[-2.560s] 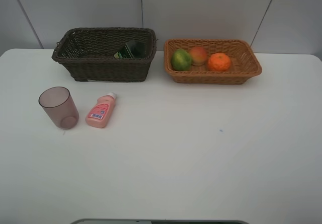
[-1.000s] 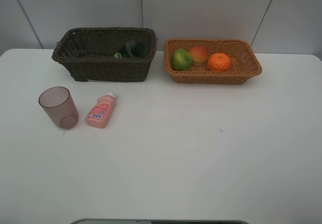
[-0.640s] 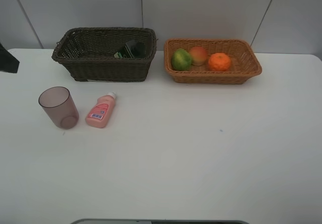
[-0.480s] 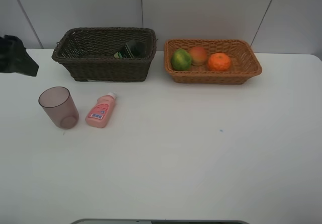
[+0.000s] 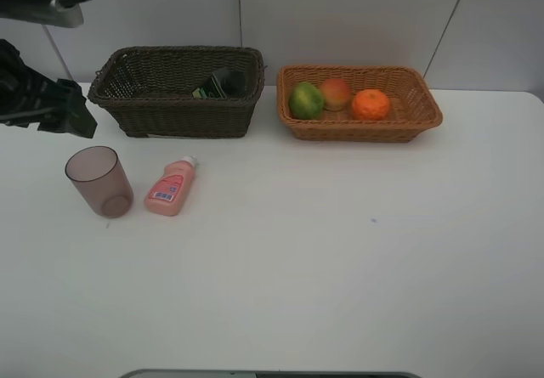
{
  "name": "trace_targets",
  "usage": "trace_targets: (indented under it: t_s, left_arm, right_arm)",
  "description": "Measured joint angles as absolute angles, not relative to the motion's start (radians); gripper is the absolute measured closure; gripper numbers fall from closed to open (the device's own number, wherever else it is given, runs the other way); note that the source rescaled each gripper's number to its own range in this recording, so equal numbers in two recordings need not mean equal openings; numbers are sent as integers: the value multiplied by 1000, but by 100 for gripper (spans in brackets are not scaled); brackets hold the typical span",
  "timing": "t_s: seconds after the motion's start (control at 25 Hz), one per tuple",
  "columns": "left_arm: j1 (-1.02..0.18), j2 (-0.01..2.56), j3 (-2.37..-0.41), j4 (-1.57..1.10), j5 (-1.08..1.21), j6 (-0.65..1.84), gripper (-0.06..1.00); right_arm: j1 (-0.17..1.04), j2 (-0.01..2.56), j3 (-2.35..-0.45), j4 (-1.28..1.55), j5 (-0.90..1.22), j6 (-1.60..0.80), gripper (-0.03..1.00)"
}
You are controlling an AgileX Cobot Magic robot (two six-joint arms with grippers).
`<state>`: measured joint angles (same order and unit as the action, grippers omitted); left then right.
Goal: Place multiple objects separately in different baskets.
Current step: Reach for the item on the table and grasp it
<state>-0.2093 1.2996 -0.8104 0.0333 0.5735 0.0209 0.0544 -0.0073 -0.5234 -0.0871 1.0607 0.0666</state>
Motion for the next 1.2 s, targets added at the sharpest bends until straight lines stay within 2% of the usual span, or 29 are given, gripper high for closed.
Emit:
trace_targets:
  t_s: [0.28,0.56,0.88,1.2]
  left_arm:
    - [-209,1357,-854,41,573,-24,-5]
    - [-213,1426,-920,65,671,-56,-5]
    - [-316,1502,-975,236,676,-255,-5]
    - [-339,1530,-1001,258,691,-336,-5]
  right_arm:
    - [54,-7,-523,-87,1061,67,33]
    - [54,-7,-523,-87,1061,67,33]
    - [54,-7,-523,-87,1061,67,33]
    - [54,-7,-523,-87,1061,67,33]
